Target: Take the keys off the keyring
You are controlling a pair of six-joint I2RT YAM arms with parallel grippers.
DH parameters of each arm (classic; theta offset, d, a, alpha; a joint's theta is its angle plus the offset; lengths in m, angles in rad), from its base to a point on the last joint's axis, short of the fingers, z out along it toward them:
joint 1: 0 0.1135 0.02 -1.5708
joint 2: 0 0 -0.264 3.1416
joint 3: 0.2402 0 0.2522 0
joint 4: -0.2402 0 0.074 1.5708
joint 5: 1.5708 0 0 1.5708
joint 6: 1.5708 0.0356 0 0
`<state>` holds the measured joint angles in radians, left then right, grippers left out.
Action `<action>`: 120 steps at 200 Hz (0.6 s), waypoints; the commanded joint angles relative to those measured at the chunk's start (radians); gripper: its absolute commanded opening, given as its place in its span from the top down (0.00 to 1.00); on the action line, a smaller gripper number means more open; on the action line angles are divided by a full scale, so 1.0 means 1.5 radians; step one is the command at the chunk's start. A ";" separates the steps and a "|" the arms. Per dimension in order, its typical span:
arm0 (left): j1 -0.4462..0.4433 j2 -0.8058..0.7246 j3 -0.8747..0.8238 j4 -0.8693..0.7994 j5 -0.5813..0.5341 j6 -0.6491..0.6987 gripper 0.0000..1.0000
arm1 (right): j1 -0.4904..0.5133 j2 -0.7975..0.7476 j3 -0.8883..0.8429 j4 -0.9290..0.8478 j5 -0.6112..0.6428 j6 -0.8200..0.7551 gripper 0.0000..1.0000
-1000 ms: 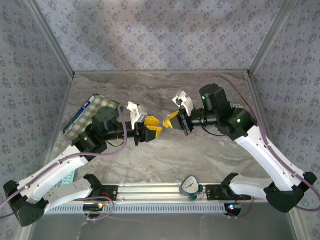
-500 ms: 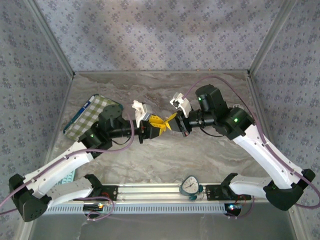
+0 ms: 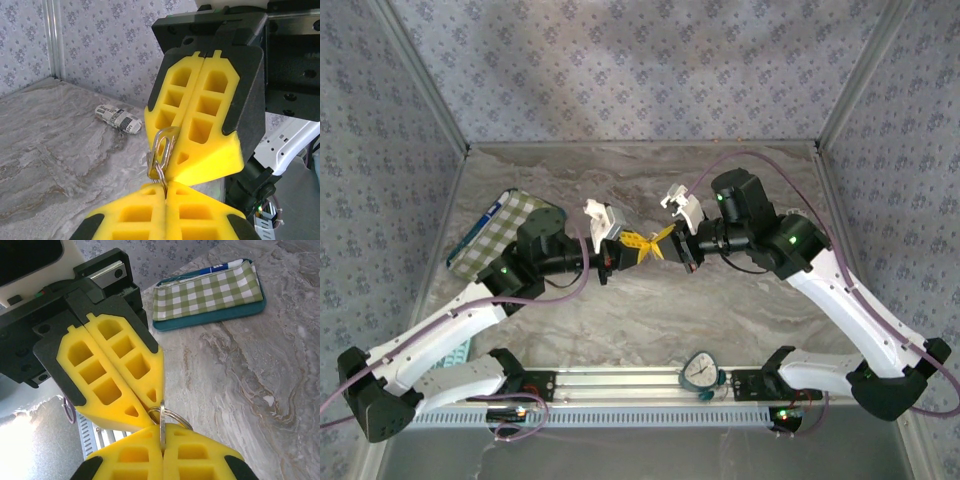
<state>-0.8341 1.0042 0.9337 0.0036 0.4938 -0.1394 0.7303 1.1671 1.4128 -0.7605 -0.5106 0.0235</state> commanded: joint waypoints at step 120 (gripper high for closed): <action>-0.024 -0.085 -0.087 0.080 -0.108 0.025 0.76 | -0.101 0.033 0.014 0.054 -0.105 0.111 1.00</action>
<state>-0.8635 0.8974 0.8436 0.1062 0.3553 -0.1005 0.5659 1.2041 1.3857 -0.6594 -0.6834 0.2234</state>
